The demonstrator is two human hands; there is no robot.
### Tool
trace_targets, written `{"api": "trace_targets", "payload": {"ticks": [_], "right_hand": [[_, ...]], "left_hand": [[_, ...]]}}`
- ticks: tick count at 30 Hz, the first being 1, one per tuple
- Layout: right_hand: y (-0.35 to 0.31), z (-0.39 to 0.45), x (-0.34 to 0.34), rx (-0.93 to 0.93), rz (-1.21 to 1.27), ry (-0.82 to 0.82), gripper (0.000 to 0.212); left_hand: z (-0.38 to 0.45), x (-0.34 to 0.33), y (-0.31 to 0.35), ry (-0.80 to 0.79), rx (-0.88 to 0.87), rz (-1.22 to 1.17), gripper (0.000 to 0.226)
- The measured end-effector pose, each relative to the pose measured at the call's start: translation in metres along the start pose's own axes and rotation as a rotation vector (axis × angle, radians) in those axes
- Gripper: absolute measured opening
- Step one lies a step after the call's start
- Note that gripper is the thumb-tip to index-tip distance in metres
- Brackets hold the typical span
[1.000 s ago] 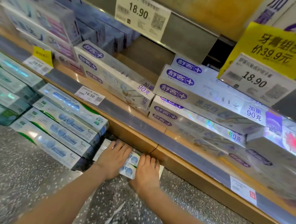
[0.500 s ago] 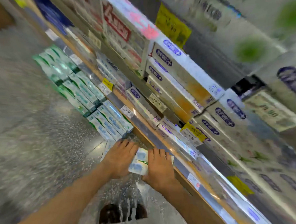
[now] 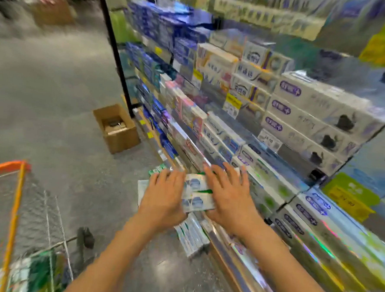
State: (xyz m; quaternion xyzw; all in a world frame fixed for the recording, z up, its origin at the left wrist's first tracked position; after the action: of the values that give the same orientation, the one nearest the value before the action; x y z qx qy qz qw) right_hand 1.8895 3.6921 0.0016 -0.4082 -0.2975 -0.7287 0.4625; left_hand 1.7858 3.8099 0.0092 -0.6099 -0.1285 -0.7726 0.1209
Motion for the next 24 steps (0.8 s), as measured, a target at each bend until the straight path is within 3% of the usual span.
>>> {"api": "trace_targets", "payload": {"ticks": [2, 4, 5, 7, 8, 10, 14, 18, 22, 24], "right_hand": [[-0.009, 0.017, 0.047, -0.095, 0.102, 0.176, 0.099], [-0.024, 0.026, 0.09, -0.267, 0.432, 0.32, 0.086], [-0.038, 0.031, 0.107, -0.375, 0.68, 0.295, 0.088], [-0.078, 0.039, 0.128, -0.544, 1.229, 0.071, 0.098], [-0.103, 0.042, 0.136, -0.559, 1.476, -0.038, 0.098], [-0.153, 0.048, 0.144, -0.479, 1.723, -0.13, 0.08], [-0.245, 0.05, 0.162, -0.383, 1.939, -0.219, 0.074], [-0.331, 0.044, 0.173, -0.362, 1.978, -0.304, 0.068], [-0.421, 0.023, 0.175, -0.378, 1.954, -0.502, 0.047], [-0.46, 0.014, 0.174, -0.364, 1.924, -0.597, 0.039]], "left_hand": [[-0.014, 0.051, -0.009, 0.091, 0.203, -0.066, 0.084], [-0.035, 0.099, -0.018, 0.291, 0.368, -0.171, 0.084], [-0.047, 0.121, -0.02, 0.376, 0.438, -0.215, 0.08], [-0.072, 0.153, -0.023, 0.51, 0.538, -0.216, 0.074], [-0.087, 0.168, -0.023, 0.583, 0.558, -0.17, 0.073], [-0.119, 0.195, -0.025, 0.686, 0.61, -0.102, 0.07], [-0.183, 0.223, -0.043, 0.73, 0.749, -0.047, 0.054], [-0.257, 0.237, -0.077, 0.723, 0.911, -0.057, 0.059], [-0.349, 0.249, -0.125, 0.495, 0.875, -0.211, 0.094], [-0.396, 0.26, -0.149, 0.367, 0.804, -0.413, 0.096]]}}
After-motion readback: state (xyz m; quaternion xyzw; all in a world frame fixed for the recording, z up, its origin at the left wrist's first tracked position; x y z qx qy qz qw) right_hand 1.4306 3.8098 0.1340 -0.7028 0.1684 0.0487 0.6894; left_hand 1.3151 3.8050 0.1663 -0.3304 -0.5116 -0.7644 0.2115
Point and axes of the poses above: each hand's wrist, its own z-axis towards the middle knuckle, its own x-axis out of the back of the hand, y = z × x, the point moved 3 cm from there along z, towards the middle knuckle, and after that the axes turned 1 degree about -z, right-handed, at the moved point
